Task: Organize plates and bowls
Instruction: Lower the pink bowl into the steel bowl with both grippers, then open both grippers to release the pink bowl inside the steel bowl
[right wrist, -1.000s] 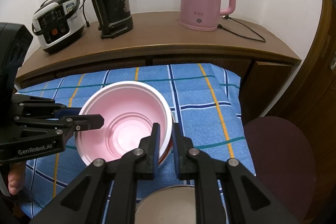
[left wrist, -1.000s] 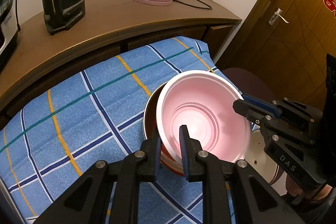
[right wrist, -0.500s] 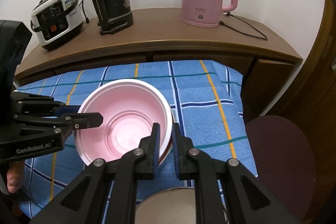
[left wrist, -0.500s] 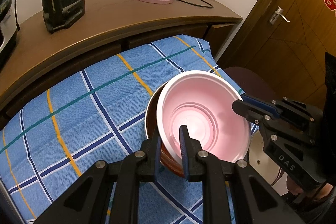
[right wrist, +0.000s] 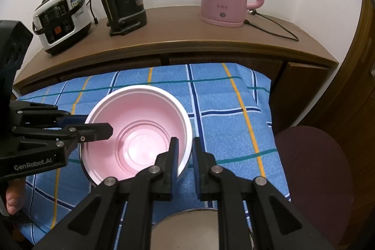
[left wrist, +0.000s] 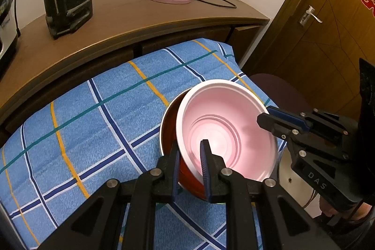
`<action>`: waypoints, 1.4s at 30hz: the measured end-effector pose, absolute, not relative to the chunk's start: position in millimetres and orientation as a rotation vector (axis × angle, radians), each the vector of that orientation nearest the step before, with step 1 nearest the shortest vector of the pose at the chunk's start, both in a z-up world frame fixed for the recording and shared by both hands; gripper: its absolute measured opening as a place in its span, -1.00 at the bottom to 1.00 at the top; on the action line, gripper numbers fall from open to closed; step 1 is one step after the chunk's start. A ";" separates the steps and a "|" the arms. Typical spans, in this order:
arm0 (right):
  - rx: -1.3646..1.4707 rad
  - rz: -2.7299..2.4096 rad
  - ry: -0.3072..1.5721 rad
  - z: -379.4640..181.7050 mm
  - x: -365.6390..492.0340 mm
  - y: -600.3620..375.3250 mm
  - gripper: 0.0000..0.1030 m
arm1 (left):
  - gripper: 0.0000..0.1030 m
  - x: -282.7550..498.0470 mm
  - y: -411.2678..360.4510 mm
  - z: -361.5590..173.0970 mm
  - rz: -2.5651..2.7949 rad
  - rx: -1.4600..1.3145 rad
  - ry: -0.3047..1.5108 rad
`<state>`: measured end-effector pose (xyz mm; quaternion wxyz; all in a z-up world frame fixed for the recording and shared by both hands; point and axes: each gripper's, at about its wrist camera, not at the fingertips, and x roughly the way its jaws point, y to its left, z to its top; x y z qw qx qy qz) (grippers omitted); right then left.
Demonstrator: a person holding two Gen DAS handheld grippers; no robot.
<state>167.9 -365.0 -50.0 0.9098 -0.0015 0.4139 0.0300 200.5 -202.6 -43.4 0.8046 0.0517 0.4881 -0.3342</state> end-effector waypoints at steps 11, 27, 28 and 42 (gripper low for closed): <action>-0.011 0.082 0.851 -51.2 169.8 -353.8 -0.77 | -0.64 208.0 -195.2 -42.2 -0.683 0.108 1.049; -0.009 0.099 0.850 -50.8 171.7 -347.5 -0.76 | -0.64 214.1 -188.4 -40.1 -0.658 0.113 1.053; -0.009 0.099 0.850 -50.7 171.6 -347.3 -0.76 | -0.64 214.0 -189.0 -40.1 -0.657 0.118 1.052; -0.006 0.098 0.856 -52.4 168.5 -345.4 -0.75 | -0.64 211.6 -195.7 -41.3 -0.640 0.188 1.019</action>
